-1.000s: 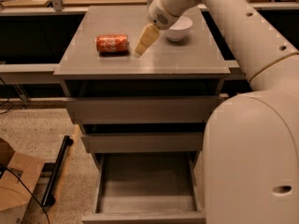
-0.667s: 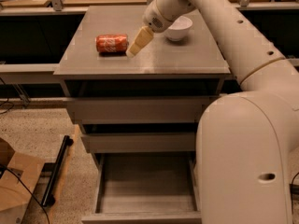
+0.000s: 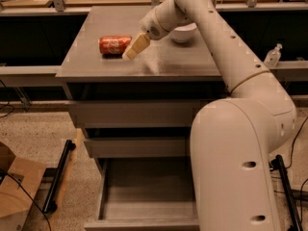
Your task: Place coke can into bottom drawer
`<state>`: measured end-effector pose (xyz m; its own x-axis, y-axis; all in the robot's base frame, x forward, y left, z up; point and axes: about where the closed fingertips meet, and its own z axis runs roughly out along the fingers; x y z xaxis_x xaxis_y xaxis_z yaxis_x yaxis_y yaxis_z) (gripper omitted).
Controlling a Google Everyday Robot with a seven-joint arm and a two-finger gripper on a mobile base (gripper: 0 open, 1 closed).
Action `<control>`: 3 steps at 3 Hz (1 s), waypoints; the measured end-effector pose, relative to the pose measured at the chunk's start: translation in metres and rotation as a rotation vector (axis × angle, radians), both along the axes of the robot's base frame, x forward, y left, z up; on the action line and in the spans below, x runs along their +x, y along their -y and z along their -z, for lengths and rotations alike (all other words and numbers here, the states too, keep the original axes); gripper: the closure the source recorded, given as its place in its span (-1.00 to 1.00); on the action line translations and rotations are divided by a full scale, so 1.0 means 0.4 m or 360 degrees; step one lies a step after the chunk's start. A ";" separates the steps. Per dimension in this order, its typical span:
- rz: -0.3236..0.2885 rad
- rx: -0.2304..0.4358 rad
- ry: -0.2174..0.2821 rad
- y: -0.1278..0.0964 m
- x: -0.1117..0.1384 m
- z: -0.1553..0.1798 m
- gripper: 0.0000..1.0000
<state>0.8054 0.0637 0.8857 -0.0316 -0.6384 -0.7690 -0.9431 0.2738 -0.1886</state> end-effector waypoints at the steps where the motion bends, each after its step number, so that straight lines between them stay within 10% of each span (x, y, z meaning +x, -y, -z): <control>1: -0.0050 0.0090 -0.0016 -0.038 0.024 0.035 -1.00; 3: -0.0141 0.0213 -0.0024 -0.108 0.047 0.054 -0.63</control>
Offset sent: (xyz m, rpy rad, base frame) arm 0.0337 0.0389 -0.0192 0.1505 0.0218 0.0852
